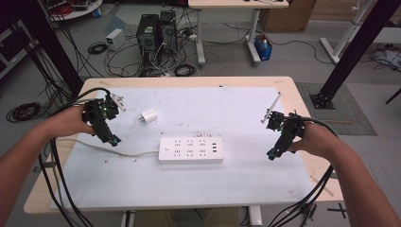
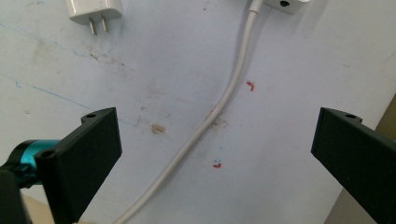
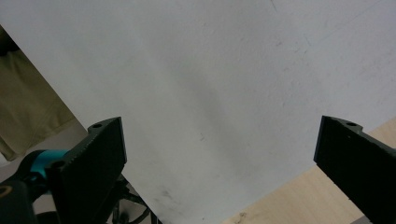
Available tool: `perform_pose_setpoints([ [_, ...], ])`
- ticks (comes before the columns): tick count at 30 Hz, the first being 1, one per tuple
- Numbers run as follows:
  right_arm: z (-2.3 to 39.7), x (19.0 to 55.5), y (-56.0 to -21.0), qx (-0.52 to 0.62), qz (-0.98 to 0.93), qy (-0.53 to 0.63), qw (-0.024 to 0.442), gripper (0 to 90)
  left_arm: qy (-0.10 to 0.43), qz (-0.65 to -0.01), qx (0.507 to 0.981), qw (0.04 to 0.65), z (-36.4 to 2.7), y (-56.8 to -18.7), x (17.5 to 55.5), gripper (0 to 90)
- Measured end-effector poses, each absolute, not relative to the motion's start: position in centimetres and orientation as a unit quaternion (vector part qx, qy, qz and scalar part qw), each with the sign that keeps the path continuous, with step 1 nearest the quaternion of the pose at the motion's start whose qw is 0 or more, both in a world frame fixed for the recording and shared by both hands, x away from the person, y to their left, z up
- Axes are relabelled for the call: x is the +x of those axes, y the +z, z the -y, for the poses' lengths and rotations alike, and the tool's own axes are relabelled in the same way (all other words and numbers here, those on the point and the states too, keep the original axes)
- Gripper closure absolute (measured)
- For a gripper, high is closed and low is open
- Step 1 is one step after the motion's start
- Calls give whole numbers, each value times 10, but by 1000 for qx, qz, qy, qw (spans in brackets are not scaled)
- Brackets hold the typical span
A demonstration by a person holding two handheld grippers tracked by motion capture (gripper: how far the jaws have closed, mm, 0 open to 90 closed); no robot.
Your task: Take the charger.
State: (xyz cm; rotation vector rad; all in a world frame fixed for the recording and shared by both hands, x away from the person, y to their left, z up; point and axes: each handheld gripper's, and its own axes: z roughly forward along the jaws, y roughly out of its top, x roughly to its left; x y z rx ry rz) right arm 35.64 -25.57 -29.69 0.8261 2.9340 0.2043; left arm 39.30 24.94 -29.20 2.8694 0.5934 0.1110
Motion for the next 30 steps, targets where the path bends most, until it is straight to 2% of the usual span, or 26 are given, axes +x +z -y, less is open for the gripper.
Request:
perform_pose_setpoints([
  [18, 255, 358, -296, 279, -957, 68, 46, 17, 72, -259, 955, 127, -247, -285, 420, 17],
  [24, 256, 359, -293, 285, -955, 69, 46, 17, 83, -270, 942, 180, -238, -293, 438, 17],
  [30, 251, 362, -294, 280, -956, 68, 48, 17, 77, -267, 942, 190, -228, -310, 460, 17],
])
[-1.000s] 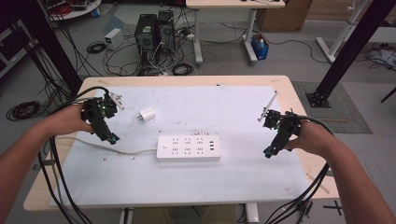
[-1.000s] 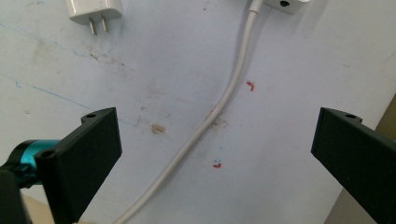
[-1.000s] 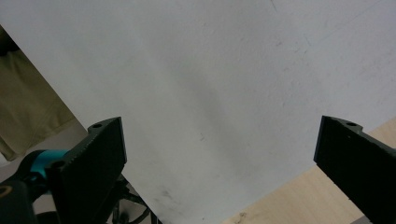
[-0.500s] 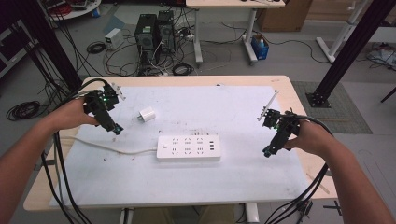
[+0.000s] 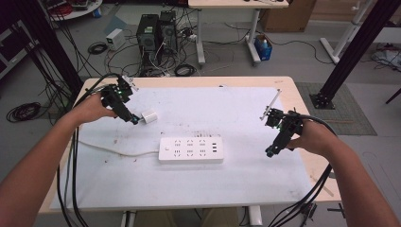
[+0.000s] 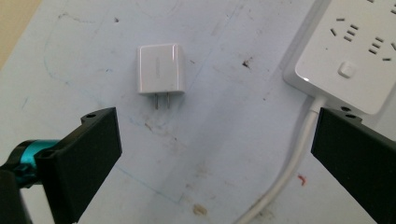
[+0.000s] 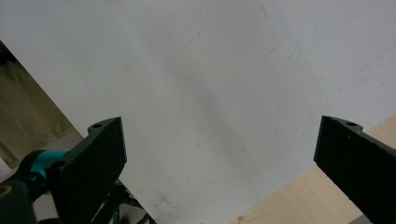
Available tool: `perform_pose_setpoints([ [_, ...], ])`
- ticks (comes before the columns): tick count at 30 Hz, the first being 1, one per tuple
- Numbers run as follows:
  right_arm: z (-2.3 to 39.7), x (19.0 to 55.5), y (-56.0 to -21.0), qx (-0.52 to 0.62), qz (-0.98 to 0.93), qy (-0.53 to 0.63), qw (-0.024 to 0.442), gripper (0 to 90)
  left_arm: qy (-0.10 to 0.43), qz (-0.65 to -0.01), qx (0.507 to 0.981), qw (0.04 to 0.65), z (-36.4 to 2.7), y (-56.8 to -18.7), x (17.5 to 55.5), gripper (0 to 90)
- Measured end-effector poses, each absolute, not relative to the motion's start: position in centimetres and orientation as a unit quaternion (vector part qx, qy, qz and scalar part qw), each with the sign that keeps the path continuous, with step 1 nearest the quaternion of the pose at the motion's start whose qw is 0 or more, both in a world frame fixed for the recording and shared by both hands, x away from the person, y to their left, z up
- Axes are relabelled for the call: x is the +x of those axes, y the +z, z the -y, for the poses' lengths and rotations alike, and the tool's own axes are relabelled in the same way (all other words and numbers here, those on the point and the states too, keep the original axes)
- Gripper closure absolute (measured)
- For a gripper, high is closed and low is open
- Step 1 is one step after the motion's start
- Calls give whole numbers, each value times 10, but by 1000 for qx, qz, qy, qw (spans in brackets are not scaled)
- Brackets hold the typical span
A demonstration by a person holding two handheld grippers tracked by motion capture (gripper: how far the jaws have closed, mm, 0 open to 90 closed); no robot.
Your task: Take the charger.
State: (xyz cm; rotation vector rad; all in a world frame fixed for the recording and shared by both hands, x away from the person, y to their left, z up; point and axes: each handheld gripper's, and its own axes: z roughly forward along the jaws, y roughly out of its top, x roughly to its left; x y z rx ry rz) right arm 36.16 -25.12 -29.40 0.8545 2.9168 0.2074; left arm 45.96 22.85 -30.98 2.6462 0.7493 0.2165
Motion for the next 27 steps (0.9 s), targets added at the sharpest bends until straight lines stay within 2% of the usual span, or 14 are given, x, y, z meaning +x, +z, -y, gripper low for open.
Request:
perform_pose_setpoints([
  [11, 249, 366, -296, 288, -954, 69, 40, 17, 70, -269, 939, 204, -229, -337, 488, 17],
  [27, 252, 370, -300, 296, -952, 67, 34, 17, 77, -284, 942, 163, -214, -392, 521, 19],
])
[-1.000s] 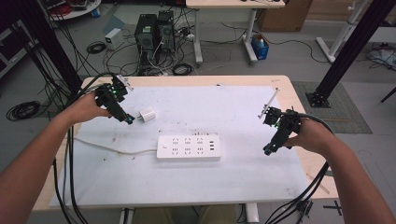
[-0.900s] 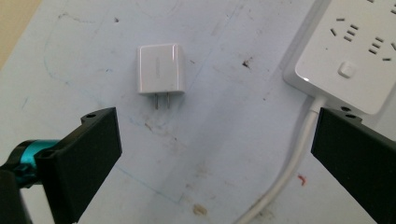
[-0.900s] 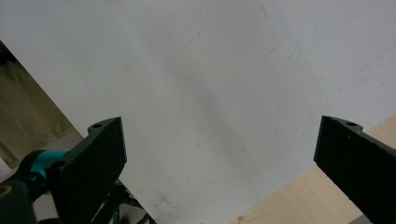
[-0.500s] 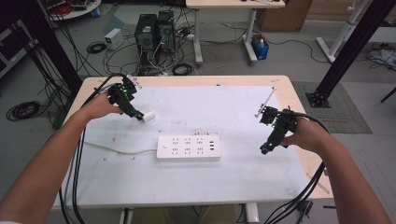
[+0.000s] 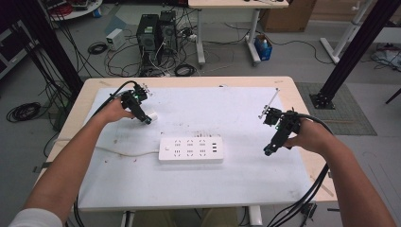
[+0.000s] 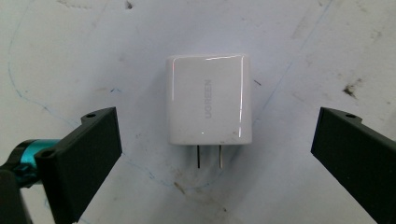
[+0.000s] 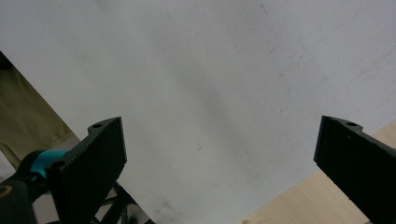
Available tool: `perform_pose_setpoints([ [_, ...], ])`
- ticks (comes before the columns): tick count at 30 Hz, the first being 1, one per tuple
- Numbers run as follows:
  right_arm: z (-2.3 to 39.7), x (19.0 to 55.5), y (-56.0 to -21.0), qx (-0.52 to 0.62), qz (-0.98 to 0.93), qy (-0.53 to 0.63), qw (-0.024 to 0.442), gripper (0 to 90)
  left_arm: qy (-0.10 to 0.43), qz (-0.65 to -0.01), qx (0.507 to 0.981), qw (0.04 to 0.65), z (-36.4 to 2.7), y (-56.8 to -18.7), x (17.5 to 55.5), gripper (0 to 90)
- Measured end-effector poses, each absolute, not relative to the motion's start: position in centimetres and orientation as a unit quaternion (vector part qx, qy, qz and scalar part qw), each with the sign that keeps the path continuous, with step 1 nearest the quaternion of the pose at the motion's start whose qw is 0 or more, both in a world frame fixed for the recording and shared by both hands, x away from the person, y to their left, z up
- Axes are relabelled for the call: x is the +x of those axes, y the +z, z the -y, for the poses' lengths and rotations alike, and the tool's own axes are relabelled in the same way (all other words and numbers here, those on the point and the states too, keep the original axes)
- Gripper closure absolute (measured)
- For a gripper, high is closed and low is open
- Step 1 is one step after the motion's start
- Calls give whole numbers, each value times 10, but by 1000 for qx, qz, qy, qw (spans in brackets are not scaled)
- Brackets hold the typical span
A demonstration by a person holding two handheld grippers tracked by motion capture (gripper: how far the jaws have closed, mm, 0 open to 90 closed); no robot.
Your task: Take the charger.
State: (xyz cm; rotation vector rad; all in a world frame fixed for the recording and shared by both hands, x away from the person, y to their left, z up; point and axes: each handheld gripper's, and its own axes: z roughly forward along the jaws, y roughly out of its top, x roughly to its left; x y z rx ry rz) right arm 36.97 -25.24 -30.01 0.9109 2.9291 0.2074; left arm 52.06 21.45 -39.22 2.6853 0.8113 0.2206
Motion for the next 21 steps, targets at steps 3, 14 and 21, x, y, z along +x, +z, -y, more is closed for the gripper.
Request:
perform_pose_setpoints([
  [3, 253, 369, -302, 301, -951, 69, 32, 17, 69, -291, 940, 165, -211, -400, 524, 20],
  [14, 252, 367, -306, 299, -951, 68, 26, 17, 47, -288, 944, 154, -208, -413, 528, 167],
  [21, 253, 367, -305, 302, -950, 70, 28, 17, 41, -286, 945, 152, -209, -415, 528, 267],
])
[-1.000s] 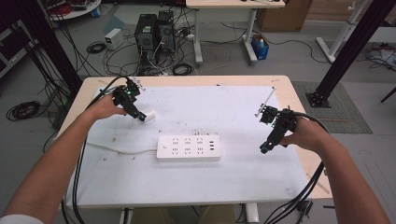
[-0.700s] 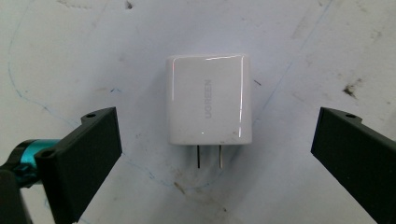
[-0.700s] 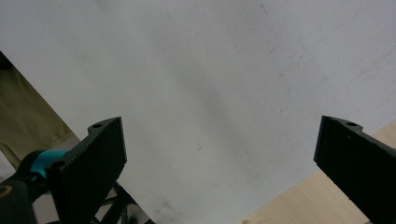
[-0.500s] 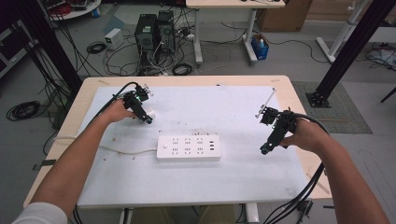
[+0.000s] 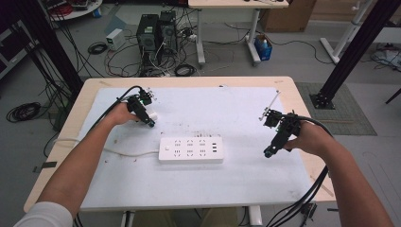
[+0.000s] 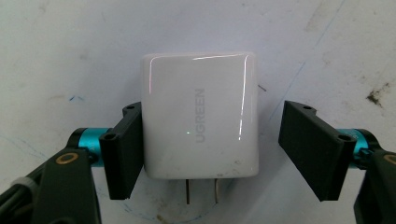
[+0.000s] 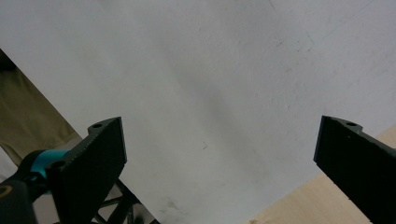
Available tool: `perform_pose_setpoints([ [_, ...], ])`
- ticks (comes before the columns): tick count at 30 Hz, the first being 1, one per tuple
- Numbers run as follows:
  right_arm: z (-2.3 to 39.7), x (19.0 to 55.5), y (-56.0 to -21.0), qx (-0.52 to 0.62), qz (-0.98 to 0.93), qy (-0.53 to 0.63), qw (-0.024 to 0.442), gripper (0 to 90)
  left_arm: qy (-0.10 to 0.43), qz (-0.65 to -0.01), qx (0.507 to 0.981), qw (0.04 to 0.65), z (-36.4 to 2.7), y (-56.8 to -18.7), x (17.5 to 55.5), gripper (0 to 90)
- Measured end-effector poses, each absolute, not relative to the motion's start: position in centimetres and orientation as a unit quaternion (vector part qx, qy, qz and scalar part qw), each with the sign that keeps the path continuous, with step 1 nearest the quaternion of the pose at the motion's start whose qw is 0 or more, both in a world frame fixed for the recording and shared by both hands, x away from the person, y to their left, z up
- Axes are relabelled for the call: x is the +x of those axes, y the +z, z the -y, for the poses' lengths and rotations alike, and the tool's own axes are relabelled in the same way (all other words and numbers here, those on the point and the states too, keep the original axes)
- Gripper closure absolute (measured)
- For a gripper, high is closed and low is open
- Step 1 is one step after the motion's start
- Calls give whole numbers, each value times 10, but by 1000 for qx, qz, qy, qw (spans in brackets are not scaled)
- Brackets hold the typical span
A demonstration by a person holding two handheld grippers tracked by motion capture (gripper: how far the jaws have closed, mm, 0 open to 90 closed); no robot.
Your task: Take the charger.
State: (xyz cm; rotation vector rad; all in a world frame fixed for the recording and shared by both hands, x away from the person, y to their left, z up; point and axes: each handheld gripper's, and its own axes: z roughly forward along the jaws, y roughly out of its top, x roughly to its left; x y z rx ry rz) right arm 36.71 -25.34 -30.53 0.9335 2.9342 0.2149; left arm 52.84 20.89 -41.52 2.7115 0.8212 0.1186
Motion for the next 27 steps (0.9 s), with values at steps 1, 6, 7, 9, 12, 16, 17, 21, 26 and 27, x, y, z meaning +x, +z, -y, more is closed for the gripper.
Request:
perform_pose_setpoints([
  [1, 253, 367, -306, 300, -951, 72, 28, 17, 43, -286, 945, 151, -209, -415, 528, 272],
  [6, 253, 365, -304, 304, -950, 71, 27, 38, 45, -277, 947, 157, -210, -412, 526, 405],
  [7, 254, 366, -304, 301, -951, 72, 30, 38, 44, -276, 948, 155, -210, -411, 526, 425],
  [9, 254, 366, -305, 306, -949, 72, 31, 38, 40, -274, 949, 153, -211, -412, 525, 425],
  [12, 254, 365, -304, 302, -950, 73, 39, 38, 39, -279, 946, 159, -211, -409, 523, 426],
  [16, 254, 364, -305, 306, -948, 76, 42, 38, 42, -277, 945, 171, -211, -396, 517, 426],
  [17, 254, 364, -304, 307, -948, 76, 44, 38, 43, -282, 942, 176, -211, -391, 515, 426],
  [21, 254, 363, -303, 316, -944, 80, 55, 38, 41, -278, 941, 189, -210, -374, 504, 426],
  [26, 255, 361, -302, 329, -938, 86, 63, 38, 44, -270, 940, 205, -208, -350, 486, 426],
  [27, 255, 360, -301, 329, -938, 88, 65, 38, 44, -269, 940, 207, -208, -346, 482, 426],
])
